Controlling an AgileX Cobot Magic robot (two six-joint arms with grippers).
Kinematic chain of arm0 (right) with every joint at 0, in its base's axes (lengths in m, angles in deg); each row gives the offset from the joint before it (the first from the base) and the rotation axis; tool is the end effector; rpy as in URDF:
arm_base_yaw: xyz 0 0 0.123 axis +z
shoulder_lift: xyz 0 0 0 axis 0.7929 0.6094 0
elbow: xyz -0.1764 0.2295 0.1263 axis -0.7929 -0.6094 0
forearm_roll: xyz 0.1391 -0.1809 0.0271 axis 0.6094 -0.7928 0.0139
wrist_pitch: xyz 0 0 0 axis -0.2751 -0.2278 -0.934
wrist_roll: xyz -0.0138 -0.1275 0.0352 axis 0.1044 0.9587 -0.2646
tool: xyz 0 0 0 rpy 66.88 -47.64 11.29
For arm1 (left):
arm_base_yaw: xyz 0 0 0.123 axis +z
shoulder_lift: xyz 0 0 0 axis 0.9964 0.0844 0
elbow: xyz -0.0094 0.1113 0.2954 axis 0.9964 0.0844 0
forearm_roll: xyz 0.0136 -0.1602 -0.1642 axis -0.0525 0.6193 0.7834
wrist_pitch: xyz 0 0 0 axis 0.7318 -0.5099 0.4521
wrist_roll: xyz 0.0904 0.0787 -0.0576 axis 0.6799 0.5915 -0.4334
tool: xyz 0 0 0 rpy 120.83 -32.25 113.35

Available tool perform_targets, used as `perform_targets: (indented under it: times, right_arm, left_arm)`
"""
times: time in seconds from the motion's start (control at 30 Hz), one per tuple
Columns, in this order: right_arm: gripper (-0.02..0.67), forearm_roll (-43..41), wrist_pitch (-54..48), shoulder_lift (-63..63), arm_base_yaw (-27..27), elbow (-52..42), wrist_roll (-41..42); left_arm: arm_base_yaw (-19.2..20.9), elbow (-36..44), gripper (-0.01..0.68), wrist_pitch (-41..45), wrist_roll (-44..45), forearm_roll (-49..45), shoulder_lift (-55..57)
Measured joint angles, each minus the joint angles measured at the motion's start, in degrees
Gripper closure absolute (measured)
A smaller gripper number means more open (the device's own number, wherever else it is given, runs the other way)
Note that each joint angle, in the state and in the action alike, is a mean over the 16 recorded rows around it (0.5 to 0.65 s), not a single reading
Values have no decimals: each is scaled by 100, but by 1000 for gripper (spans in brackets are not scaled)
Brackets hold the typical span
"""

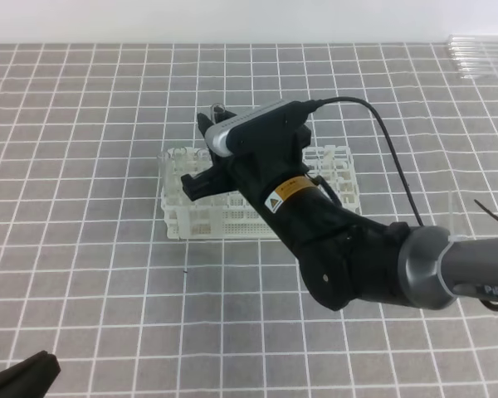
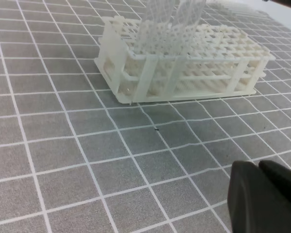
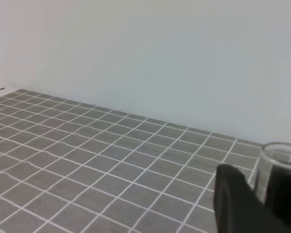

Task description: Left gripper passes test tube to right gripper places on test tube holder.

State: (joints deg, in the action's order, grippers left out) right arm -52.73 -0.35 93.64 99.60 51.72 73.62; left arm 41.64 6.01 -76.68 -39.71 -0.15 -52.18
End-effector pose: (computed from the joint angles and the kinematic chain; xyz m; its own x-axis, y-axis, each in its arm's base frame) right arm 0.3340 0.3210 0.2781 0.0093 0.0725 -0.9973 -0.5835 0.8103 0.0535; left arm 0.0548 -0.0223 0.1858 -0.3376 -0.0815 -0.9377 0.4878 0.8369 -0.2484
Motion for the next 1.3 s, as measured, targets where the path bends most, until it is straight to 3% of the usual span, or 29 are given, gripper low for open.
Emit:
perform_targets:
  times: [0.6, 1.1, 1.3]
  right_arm:
    - [540, 4, 104, 134, -17, 0, -6]
    - [364, 244, -29, 19, -20, 0, 49]
    - [346, 353, -482, -299, -22, -3, 268]
  left_arm:
    - [1, -10, 673, 0, 0, 4, -5]
    - [-1, 5, 673, -3, 3, -8, 3]
    - [-1, 0, 673, -1, 1, -7, -3]
